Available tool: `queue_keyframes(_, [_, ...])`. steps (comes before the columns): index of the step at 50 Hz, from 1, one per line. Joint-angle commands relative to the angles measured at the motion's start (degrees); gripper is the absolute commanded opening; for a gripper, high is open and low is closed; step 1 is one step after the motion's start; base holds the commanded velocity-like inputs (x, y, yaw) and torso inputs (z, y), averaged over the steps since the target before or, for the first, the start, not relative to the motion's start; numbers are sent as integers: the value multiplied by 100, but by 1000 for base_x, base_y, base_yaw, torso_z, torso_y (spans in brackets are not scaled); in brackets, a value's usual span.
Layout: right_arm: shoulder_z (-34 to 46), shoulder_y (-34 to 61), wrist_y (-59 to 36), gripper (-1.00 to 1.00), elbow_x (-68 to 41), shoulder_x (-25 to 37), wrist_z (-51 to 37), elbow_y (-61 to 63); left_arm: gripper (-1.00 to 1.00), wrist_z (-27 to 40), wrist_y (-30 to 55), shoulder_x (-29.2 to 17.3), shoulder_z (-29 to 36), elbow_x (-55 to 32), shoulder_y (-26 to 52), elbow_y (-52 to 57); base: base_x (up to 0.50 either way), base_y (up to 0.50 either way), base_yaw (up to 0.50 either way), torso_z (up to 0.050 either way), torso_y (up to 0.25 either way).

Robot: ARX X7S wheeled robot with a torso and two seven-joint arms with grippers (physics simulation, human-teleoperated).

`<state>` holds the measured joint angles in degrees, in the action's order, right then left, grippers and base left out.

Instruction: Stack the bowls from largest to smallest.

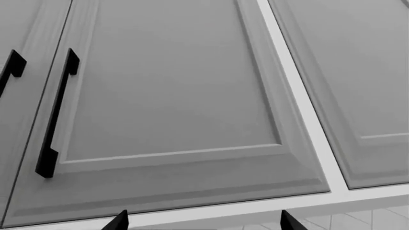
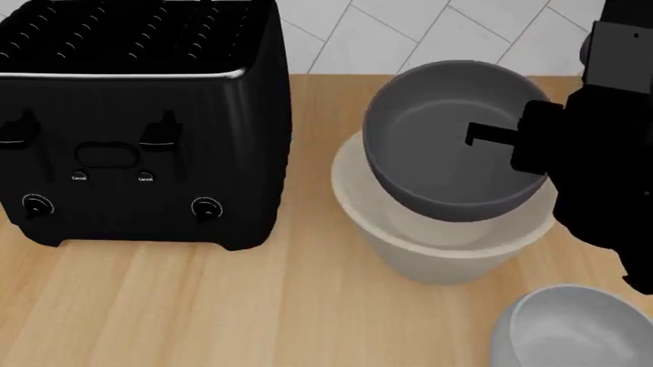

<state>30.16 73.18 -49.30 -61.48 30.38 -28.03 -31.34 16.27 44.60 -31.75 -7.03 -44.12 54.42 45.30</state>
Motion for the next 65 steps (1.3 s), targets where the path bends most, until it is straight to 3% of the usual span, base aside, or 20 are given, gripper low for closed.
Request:
queue_keyframes(1, [91, -11, 106, -100, 195, -76, 137, -182, 100, 34, 4, -28, 1, -24, -6, 24, 0, 0, 0, 0, 0])
queue_keyframes(45, [434, -11, 454, -100, 573, -409, 681, -938, 100, 136, 33, -131, -14, -175, 45, 67, 0, 0, 0, 0, 0])
queue_keyframes(46, [440, -4, 451, 100, 575, -411, 705, -956, 100, 136, 39, -136, -11, -184, 47, 69, 0, 0, 0, 0, 0])
queue_keyframes(65, [432, 157, 300, 100, 524, -409, 651, -803, 100, 178, 18, -177, -72, -267, -25, 122, 0, 0, 0, 0, 0])
